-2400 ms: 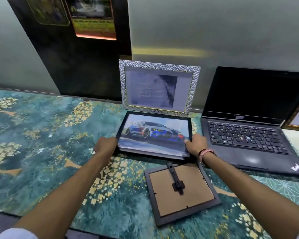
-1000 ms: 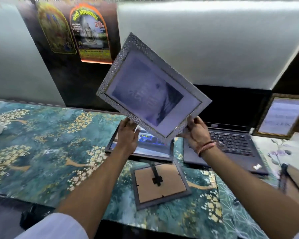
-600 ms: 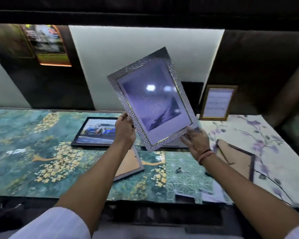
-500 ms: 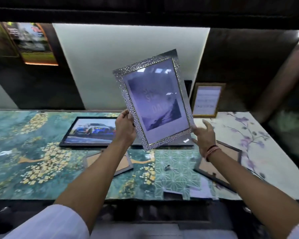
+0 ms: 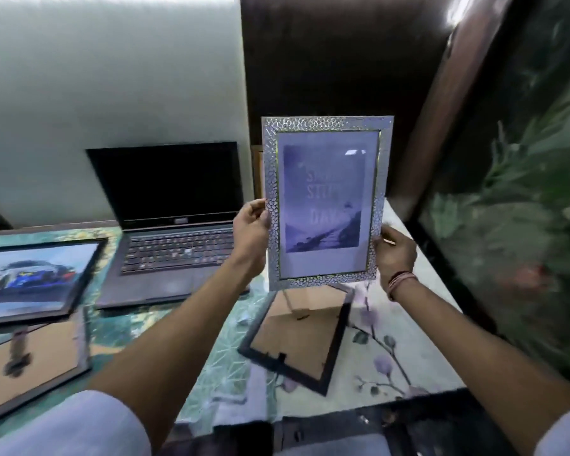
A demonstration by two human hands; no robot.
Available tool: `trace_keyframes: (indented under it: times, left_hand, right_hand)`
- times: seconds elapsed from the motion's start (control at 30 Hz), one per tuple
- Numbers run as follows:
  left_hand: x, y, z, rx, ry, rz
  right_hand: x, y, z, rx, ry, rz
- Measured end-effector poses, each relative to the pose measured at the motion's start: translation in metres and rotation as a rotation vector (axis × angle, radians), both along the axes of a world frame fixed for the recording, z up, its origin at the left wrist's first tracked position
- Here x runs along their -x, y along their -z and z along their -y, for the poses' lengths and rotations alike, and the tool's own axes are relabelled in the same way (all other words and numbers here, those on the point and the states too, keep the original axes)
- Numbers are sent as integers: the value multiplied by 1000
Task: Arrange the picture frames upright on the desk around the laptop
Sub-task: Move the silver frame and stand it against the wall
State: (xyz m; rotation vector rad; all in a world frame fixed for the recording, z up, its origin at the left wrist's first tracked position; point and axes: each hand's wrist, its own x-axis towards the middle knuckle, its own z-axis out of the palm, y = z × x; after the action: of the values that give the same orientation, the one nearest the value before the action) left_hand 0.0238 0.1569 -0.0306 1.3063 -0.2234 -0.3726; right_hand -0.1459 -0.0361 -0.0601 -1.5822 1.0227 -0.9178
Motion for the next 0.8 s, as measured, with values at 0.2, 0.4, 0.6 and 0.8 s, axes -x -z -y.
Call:
trace_keyframes:
  times: [0.2, 0.4, 0.6, 0.8]
  left_hand:
    - [-13, 11, 125, -156, -129, 67]
    - [-43, 20, 197, -314, -242, 155]
    - [-52, 27, 236, -355, -191, 240]
    - [-69, 40, 252, -357, -142, 236]
  right_hand:
    - [-26, 2, 128, 45, -20, 15]
    - [-64, 16, 208, 99, -50, -52]
    - [-78, 37, 243, 55, -53, -55]
    - [-84, 37, 239, 66, -45, -91]
